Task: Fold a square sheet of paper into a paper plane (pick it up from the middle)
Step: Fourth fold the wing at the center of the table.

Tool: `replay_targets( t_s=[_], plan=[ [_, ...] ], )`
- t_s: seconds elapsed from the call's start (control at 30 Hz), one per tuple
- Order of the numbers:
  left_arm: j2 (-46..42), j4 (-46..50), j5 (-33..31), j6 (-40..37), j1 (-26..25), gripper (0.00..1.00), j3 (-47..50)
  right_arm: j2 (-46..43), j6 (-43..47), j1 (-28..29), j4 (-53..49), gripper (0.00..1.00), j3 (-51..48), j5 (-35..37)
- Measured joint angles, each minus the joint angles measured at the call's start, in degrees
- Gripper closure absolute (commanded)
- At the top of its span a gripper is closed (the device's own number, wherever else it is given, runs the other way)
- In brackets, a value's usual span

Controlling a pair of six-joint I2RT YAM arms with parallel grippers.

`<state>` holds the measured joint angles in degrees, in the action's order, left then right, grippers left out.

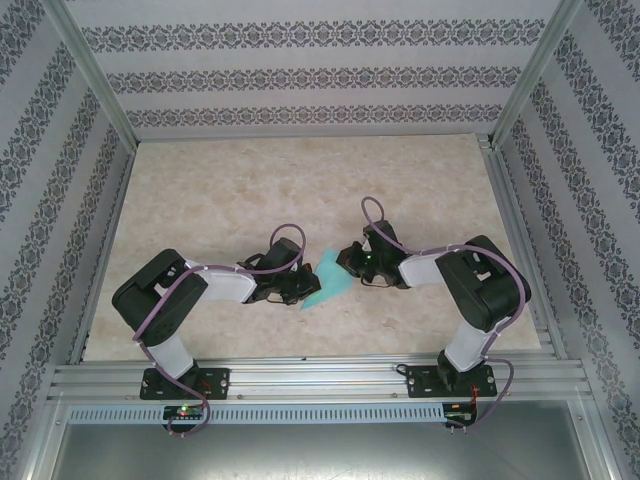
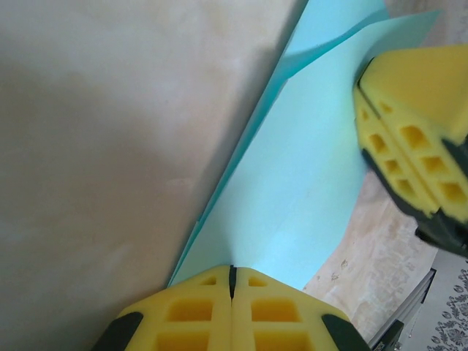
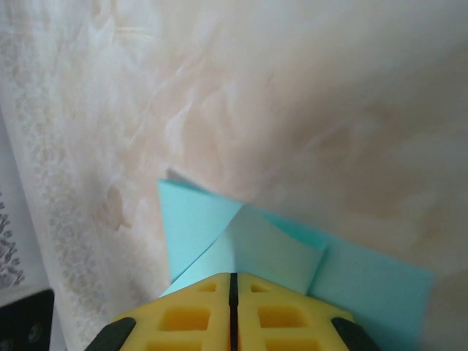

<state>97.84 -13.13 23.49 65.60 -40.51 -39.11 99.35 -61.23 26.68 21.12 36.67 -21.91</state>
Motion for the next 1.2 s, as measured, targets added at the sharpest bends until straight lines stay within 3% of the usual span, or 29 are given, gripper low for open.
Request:
replay_targets(
  t_s=[0.33, 0.63, 0.83, 1.03, 1.2],
  plan=[
    [0.04, -0.57, 0.04, -0.04, 0.00, 1.00, 0.26, -1.64, 2.60, -4.66, -6.58, 0.89, 1.70, 2.10],
    [0.04, -1.05, 0.13, -0.22, 0.00, 1.00, 0.50, -7.39, 7.23, -6.27, -19.65, 0.88, 6.49, 6.43],
    [0.04, -1.09, 0.17, -0.35, 0.00, 1.00, 0.52, -9.25, 6.34, -2.89, -17.88, 0.89, 6.58, 4.55],
    [0.04, -1.09, 0.20, -0.48, 0.00, 1.00, 0.48, -4.09, 3.96, 2.32, -13.38, 0.90, 6.62, 1.46],
    [0.04, -1.09, 0.22, -0.72, 0.00, 1.00, 0.46, 0.79, 2.91, 2.71, -11.17, 0.91, 6.62, 0.98]
  ],
)
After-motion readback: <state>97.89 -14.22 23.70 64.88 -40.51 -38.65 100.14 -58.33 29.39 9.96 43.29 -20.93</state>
